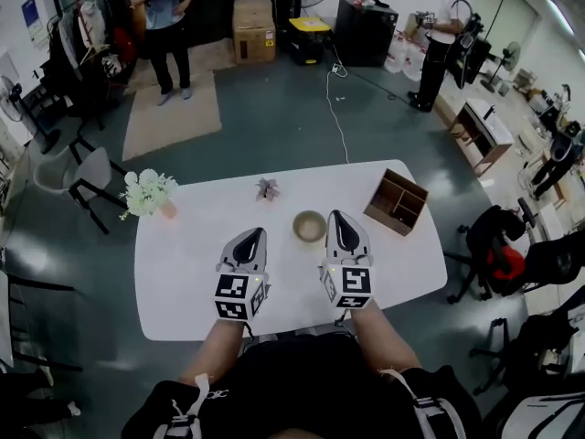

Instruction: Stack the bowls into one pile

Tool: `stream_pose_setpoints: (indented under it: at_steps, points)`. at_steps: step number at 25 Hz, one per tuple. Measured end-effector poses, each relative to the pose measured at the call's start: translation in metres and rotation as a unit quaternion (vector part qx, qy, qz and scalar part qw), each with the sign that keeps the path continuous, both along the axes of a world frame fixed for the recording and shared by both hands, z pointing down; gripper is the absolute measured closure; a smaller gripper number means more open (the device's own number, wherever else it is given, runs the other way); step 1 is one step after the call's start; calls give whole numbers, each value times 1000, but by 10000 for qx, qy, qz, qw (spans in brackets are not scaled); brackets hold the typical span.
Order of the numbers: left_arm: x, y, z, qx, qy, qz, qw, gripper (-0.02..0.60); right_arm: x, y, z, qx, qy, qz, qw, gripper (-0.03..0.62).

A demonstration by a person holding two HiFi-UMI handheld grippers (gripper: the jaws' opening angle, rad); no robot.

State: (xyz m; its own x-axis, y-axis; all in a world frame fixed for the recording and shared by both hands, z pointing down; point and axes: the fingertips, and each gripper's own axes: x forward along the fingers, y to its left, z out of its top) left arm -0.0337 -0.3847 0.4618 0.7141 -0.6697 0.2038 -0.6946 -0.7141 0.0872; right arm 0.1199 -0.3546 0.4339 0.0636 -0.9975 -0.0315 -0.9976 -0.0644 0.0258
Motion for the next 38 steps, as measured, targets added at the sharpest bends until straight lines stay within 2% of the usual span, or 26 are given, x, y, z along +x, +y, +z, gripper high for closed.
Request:
stream_pose_setpoints:
  at_steps: [11, 16, 19, 22, 25, 27, 30, 34, 38]
  points:
    - [14, 2, 19, -241, 180, 700, 9971, 571, 9, 17, 21, -261, -239, 741, 9966, 579]
    - [35, 12, 18, -209, 159, 634, 9976, 571, 35, 32, 7, -101, -308, 710, 9969, 579]
    - [59, 18, 17, -132, 131, 420, 9989, 571, 66, 38, 8, -41, -345, 556, 9978, 579]
    - [99, 32, 20, -35, 89, 93, 9999, 571, 108, 46, 17, -22, -312, 244, 9992, 579]
    - [142, 54, 27, -30, 73, -457, 9989, 571, 151, 56, 33, -145, -264, -309, 9991, 579]
    - [165, 77, 34, -161, 42, -846, 9963, 571, 176, 68, 44, -325, -256, -717, 9966, 579]
    - [195, 109, 37, -245, 3, -1238, 9920, 571, 205, 77, 44, -403, -106, -1268, 9911, 579]
    - [199, 133, 29, -161, -11, -1753, 9844, 571, 208, 79, 40, -326, -84, -1823, 9827, 579]
    - [193, 147, 23, -70, -27, -2084, 9780, 571, 200, 82, 41, -273, -95, -2188, 9753, 579]
